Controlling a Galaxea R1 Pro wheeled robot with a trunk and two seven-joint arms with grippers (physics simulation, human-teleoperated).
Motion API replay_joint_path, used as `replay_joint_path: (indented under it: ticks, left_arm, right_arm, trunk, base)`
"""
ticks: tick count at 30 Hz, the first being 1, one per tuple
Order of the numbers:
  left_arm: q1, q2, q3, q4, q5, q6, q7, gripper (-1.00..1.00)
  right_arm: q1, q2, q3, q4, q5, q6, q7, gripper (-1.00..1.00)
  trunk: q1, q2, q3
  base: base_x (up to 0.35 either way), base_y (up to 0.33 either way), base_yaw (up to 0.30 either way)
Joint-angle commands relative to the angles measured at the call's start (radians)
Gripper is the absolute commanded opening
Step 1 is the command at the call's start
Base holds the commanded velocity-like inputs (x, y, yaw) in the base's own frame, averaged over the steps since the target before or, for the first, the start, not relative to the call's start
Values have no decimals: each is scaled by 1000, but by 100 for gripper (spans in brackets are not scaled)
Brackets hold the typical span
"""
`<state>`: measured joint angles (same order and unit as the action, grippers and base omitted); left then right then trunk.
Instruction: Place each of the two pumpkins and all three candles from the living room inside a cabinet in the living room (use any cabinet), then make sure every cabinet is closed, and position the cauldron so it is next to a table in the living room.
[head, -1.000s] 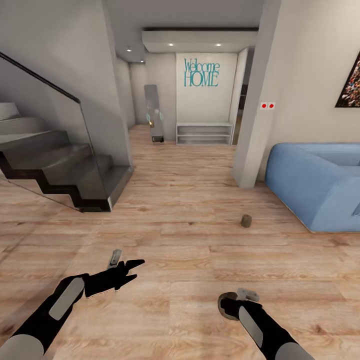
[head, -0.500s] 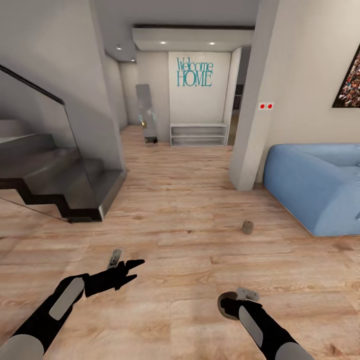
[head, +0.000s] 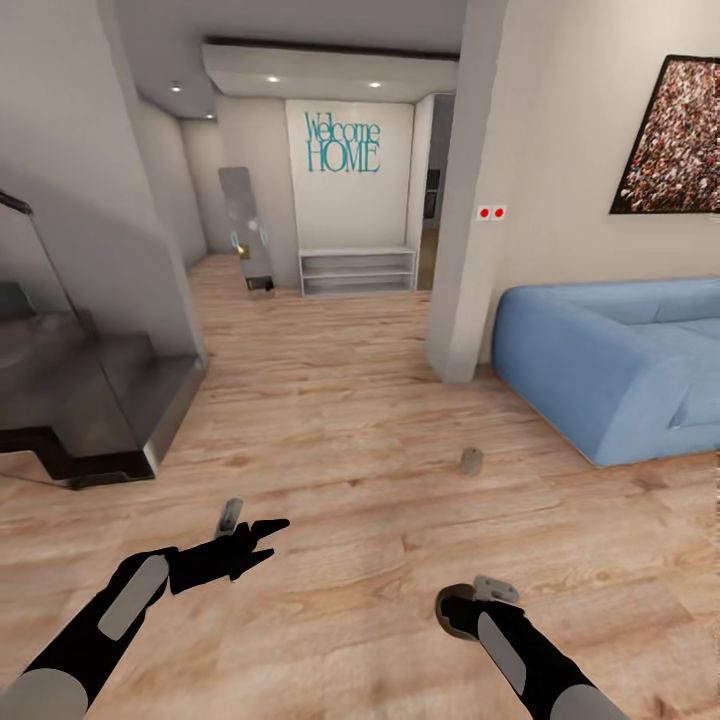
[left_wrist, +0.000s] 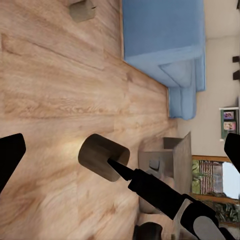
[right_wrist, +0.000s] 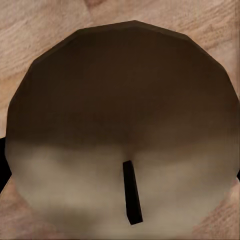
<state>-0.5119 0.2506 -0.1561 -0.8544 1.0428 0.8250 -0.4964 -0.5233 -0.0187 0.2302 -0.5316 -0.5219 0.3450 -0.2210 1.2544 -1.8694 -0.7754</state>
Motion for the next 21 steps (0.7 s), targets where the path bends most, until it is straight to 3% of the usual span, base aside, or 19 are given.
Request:
replay_joint_path:
  ticks: [1,21]
  left_arm:
    - [0,1,-2,0,2,2,-2,100]
    - [0,1,-2,0,2,2,-2,100]
  right_arm:
    - [-1,-1,8,-2,-9,3,-9,-100]
    - [-1,-1,8,-2,-9,3,-9,-100]
  trunk:
    - [1,0,-1]
    - [1,0,6]
  base:
    - [341,85,-254]
    - [341,13,-261]
